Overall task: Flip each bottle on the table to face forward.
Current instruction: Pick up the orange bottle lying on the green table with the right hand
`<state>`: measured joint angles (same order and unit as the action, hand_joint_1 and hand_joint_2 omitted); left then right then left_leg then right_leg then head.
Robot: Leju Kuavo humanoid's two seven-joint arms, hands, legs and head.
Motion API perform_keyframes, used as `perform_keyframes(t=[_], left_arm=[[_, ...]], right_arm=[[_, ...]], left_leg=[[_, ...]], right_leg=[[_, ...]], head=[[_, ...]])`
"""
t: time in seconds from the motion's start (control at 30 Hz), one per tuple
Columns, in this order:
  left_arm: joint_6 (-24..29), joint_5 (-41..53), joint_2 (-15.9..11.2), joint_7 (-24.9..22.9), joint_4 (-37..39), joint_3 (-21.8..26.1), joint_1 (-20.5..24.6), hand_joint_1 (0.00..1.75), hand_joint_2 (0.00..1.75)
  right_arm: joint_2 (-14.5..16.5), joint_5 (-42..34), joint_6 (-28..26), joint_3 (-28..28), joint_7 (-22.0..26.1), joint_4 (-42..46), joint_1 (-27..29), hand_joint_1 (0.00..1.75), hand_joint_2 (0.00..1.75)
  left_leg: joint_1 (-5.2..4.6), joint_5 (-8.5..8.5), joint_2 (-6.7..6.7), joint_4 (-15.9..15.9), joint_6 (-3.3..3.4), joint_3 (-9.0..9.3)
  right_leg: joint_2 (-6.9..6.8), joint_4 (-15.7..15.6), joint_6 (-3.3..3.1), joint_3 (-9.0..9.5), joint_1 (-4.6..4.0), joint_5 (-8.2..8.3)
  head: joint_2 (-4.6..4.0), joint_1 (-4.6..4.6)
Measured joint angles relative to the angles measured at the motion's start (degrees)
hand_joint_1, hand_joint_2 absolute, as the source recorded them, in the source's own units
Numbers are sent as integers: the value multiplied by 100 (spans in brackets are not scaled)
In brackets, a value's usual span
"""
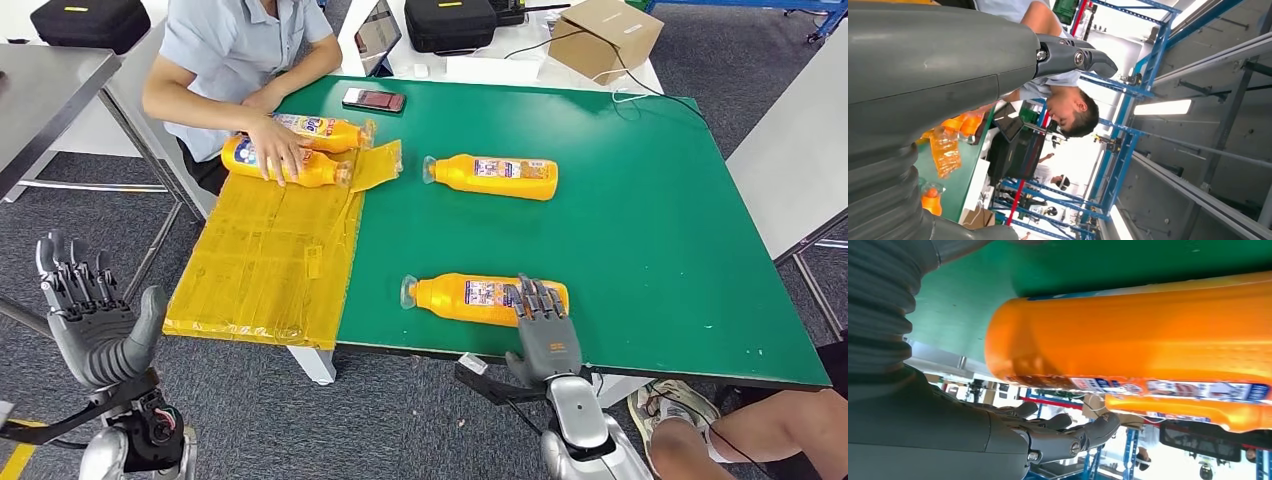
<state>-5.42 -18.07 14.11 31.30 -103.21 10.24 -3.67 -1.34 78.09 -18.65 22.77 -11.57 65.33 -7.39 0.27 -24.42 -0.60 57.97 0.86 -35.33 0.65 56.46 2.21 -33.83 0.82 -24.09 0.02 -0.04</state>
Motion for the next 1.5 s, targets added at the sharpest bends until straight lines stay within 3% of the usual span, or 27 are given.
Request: perform_keyframes(t=[0.3, 0.57, 0.9, 1.17, 1.2, 1.3, 1.33, 1.5], left_arm=[[-28, -12, 2, -20, -4, 18, -4, 0, 175], [-78, -120, 3, -67, 107, -101, 231, 0, 175], [-74, -194, 3, -105, 491, -339, 566, 0, 175], [-64, -252, 0, -151, 705, -367, 680, 0, 175], [-66, -274, -1, -166, 720, -367, 685, 0, 175], [-79, -314, -2, -234, 754, -361, 685, 0, 175], [-92, -327, -2, -259, 764, -357, 683, 0, 175], [-183, -392, -2, -334, 779, -331, 643, 0, 175]], right_arm=[[-16, 1, -143, -167, 28, 27, 22, 0, 175], [83, -266, -987, -404, 770, -876, -715, 0, 175], [532, -919, -820, -433, 1392, -2471, -1769, 0, 175], [736, -1065, -483, -452, 1377, -3173, -2149, 0, 175], [754, -1066, -326, -451, 1306, -3244, -2210, 34, 175], [794, -1007, 270, -417, 927, -3476, -2432, 161, 175], [802, -946, 457, -384, 759, -3556, -2499, 169, 175], [838, -667, 869, -169, 173, -3782, -2705, 175, 175]], left_leg=[[0, 0, 0, 0, 0, 0], [-1, 6, 6, 0, 1, -3], [1, 9, 7, 1, -1, -9], [1, 7, 11, 0, 0, -8], [1, 6, 14, 0, 0, -4], [1, 2, 29, 0, -2, 25], [1, 1, 32, 0, -3, 35], [2, 1, 17, -1, -4, 60]], right_leg=[[0, 0, 0, 2, 0, 0], [1, 2, 1, -2, -1, 9], [1, 6, 0, -9, -4, 7], [2, 4, 0, -10, -2, 6], [4, 3, -1, -7, -2, 6], [12, 1, -2, 13, -3, 6], [13, 0, -2, 21, -3, 6], [11, -1, -5, 36, -4, 2]], head=[[0, -2], [0, -1], [0, -2], [0, -1], [0, -1], [0, -1], [0, -1], [0, -1]])
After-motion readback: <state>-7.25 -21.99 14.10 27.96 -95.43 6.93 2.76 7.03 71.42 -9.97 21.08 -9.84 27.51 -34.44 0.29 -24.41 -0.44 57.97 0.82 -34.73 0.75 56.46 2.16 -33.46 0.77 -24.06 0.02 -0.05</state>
